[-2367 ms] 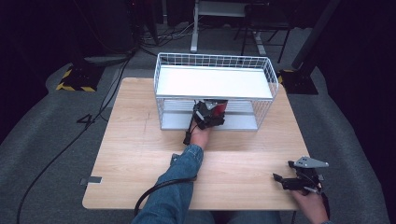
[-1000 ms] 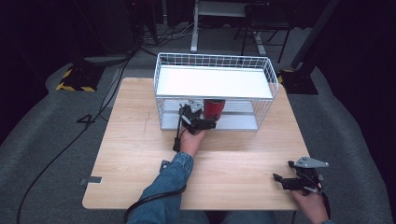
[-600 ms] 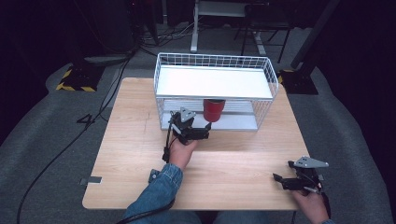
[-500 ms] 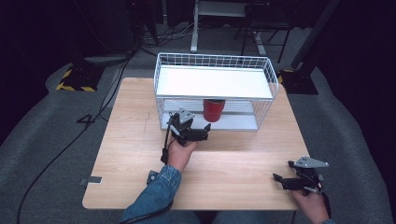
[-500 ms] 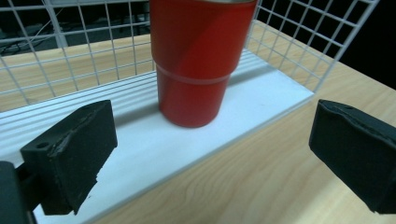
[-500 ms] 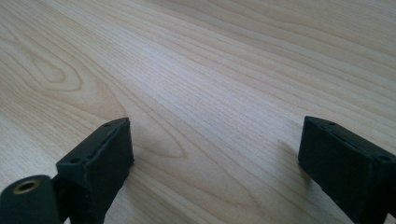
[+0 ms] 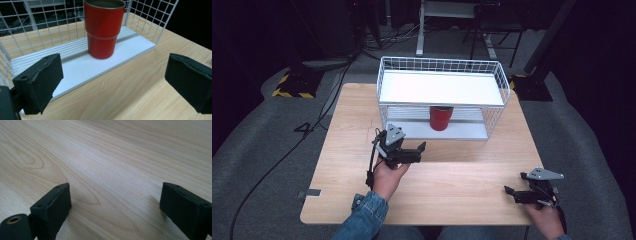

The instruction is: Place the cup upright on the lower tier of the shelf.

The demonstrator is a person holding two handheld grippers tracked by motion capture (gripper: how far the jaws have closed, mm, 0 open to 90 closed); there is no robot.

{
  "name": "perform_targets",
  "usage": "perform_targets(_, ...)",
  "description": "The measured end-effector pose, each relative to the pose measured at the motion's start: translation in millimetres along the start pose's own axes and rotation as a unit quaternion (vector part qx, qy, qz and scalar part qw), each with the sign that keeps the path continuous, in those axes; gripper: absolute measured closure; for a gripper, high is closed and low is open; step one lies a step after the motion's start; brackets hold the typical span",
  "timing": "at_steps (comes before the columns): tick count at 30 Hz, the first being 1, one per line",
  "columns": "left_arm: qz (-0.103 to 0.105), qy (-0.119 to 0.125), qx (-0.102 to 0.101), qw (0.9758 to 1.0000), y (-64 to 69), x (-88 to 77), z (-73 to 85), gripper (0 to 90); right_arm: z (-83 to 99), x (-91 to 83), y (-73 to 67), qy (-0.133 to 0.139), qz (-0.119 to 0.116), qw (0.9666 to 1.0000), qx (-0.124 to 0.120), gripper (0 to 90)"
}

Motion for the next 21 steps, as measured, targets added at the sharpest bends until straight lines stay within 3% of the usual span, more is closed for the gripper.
perform_targets(7, -0.001, -0.009, 0.007, 0.9999, -3.5, -30.8, 9.7, 3.3, 0.0, 0.0, -0.1, 0.0, 0.0, 1.0, 0.0, 10.2)
perform_targets(13, -0.028, -0.02, 0.009, 0.9993, -7.5, -57.2, 23.3, 7.9, 0.0, 0.0, 0.1, 0.001, 0.001, 1.0, -0.001, 10.2)
perform_targets(19, -0.026, -0.038, 0.007, 0.9989, -10.9, -74.7, 39.0, 10.7, 0.0, 0.0, -0.1, 0.0, 0.0, 1.0, 0.0, 10.2)
perform_targets(21, -0.02, -0.046, -0.007, 0.9987, -12.3, -80.7, 48.0, 11.7, 0.0, 0.0, -0.1, 0.0, 0.0, 1.0, 0.0, 10.2)
Point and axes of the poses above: each handheld gripper's, and its own axes: x roughly forward along the jaws, z roughly out of its underside, y roughly to its right, the point moved 3 cm from there along x, roughly forward along the jaws
